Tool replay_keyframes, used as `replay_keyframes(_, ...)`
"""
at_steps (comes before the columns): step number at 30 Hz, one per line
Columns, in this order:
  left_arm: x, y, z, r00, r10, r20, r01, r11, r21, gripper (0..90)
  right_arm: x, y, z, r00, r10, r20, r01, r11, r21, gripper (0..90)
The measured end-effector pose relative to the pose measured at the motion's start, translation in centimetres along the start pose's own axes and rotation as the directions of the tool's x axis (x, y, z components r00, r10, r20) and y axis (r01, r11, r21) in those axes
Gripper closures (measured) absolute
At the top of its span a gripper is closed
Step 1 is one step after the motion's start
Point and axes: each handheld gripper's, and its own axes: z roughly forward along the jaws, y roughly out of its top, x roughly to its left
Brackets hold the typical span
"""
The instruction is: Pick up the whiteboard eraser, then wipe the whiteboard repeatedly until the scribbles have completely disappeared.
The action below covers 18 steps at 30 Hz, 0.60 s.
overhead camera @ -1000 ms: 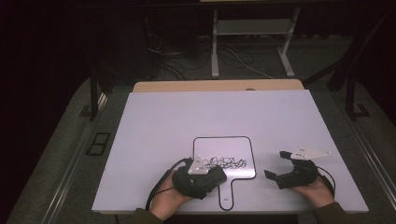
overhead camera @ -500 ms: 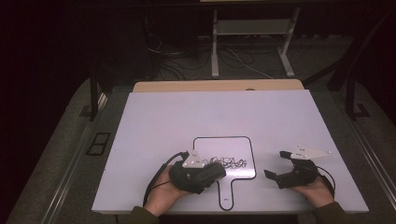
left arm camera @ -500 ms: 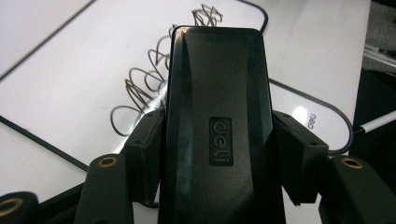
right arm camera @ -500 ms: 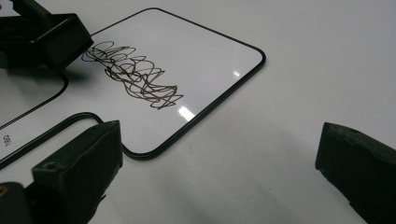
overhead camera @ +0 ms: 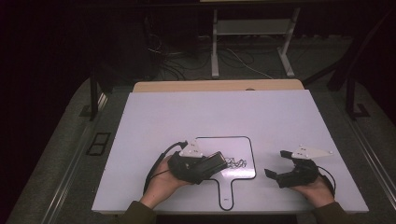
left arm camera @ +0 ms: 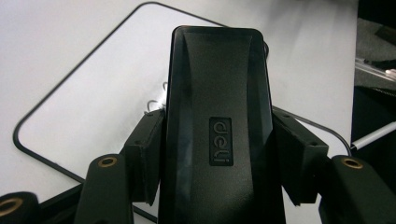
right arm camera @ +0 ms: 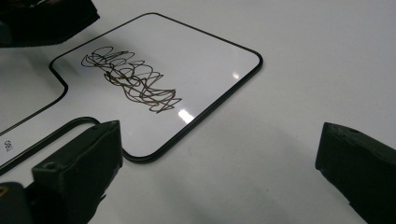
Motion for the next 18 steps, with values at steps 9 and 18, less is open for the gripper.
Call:
replay_keyframes(9,1.6,1.0,0.6,1.0000,0.003,-0.001,-0.003,1.0000,-0.002,39.2,0.0,-0.1,-0.1,1.0000,-0.002,-0.005,0.002,1.000,-0.006,0.0)
replay_keyframes(18,3.5,2.2,1.7,1.0000,0.007,0.004,-0.007,1.0000,0.001,39.1,0.0,0.0,0.0,0.9999,0.006,-0.009,-0.006,1.000,-0.009,0.0)
